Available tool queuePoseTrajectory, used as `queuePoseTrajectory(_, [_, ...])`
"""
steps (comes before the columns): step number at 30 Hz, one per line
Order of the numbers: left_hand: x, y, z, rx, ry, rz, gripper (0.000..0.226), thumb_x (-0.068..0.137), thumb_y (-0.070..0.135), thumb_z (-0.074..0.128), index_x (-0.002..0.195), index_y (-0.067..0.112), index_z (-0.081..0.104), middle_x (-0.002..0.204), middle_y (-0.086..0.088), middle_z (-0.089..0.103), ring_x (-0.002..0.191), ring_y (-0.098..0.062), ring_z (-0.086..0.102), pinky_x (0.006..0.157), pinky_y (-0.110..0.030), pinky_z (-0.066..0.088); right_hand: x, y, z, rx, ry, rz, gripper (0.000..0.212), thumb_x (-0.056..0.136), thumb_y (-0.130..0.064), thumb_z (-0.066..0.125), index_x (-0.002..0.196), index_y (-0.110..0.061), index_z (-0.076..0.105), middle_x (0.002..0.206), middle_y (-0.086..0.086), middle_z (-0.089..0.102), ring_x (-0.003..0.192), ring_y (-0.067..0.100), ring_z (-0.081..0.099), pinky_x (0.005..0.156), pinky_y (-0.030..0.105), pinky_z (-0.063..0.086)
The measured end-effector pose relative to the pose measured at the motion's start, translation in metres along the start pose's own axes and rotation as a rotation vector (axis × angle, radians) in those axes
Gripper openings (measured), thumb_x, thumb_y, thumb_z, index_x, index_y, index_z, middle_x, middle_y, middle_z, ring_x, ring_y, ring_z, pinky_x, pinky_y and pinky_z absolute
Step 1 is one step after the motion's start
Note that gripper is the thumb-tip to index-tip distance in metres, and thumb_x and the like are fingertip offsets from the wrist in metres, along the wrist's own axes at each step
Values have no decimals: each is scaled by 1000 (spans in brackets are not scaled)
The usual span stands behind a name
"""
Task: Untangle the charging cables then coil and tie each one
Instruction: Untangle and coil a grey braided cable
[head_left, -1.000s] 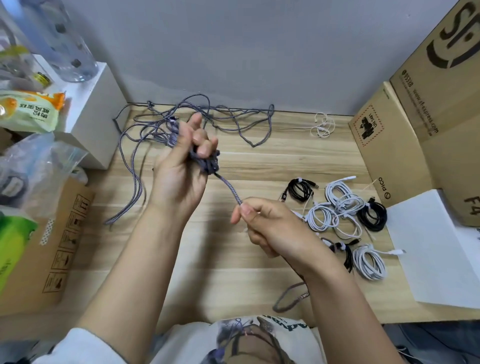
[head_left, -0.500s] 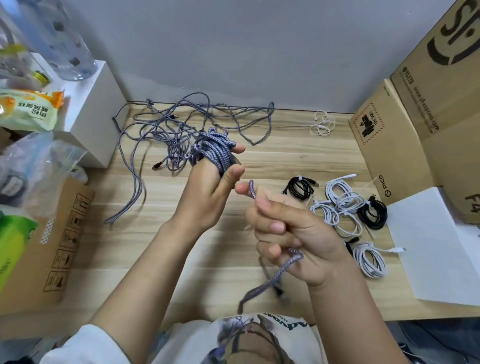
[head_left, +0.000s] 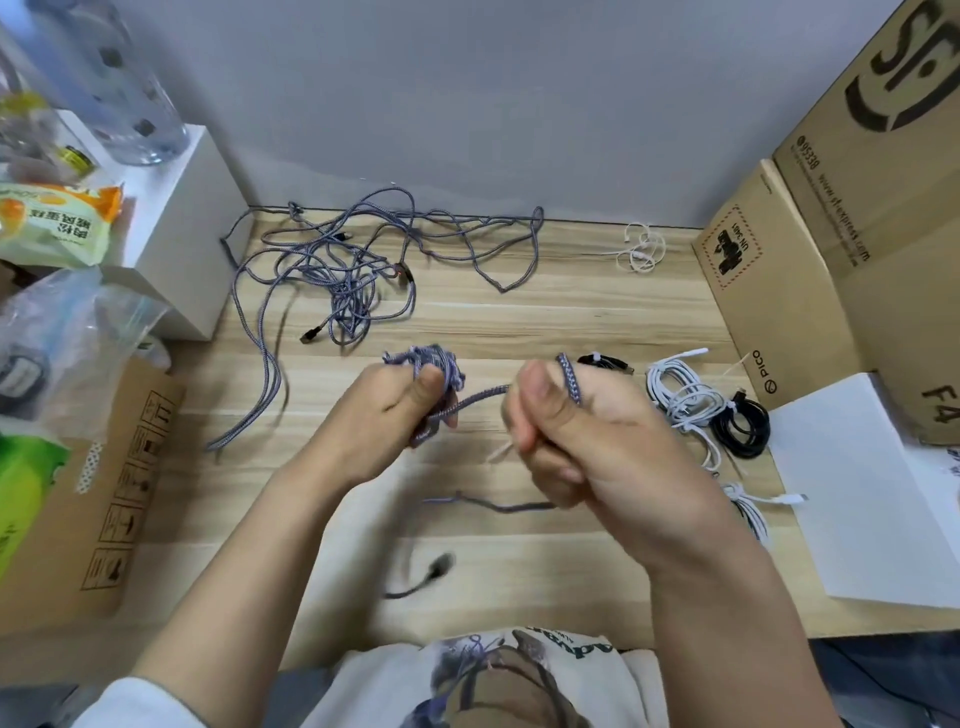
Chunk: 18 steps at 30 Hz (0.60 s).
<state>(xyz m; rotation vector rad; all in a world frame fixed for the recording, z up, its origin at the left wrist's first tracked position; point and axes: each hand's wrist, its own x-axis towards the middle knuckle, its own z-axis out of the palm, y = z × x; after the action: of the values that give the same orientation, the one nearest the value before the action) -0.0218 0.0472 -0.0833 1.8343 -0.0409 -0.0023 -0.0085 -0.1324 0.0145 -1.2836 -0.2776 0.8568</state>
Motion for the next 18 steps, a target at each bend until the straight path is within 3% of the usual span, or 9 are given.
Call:
queuePoseTrajectory(4, [-8,4,-9,-192,-299,-149,84,59,89,48,65,6,59,43,-4,36,38,-12,28,40,-17,20,2,-1,-6,-211,218,-83,42,83,-41,47,45,-23,46,42,-13,28,39,2,20,39,13,18])
queuePoseTrajectory(6, [-10,14,-13,-219,-422,-156,73,60,82,57,65,9,58,44,-2,36,38,-12,29,40,-17,21,2,-2,-8,-228,267,-120,44,83,-38,49,42,-23,41,43,-12,27,40,4,20,39,14,18])
queuePoseTrajectory(8, [-12,26,-16,-200,-531,-162,48,62,63,70,62,16,59,45,4,39,39,-10,31,40,-16,23,3,-3,-10,-249,312,-158,47,83,-37,50,39,-23,36,43,-10,26,41,7,19,39,14,18])
queuePoseTrajectory(11, [-13,36,-18,-202,-636,-203,20,67,38,66,59,20,61,44,4,42,38,-8,33,39,-18,24,3,-4,-13,-265,368,-194,51,82,-37,52,38,-24,29,42,-7,21,41,8,17,40,16,17])
queuePoseTrajectory(15, [-16,43,-23,-446,-767,-138,20,78,30,61,59,22,62,37,5,38,35,-19,32,47,-53,32,2,-2,-19,-417,514,-257,54,78,-38,62,44,-23,23,47,-6,17,45,9,15,43,19,16])
queuePoseTrajectory(16, [-16,46,-24,-515,-803,-77,21,79,32,61,60,25,61,36,3,36,36,-24,35,52,-55,37,4,1,-21,-433,526,-257,56,77,-39,64,46,-18,22,49,-4,17,46,10,15,43,19,15])
queuePoseTrajectory(18, [-12,53,-23,-698,-862,74,23,84,34,56,62,26,55,34,-4,33,37,-26,38,64,-39,48,11,13,-21,-424,488,-218,58,75,-44,63,47,-9,26,51,-1,17,47,10,15,44,20,14])
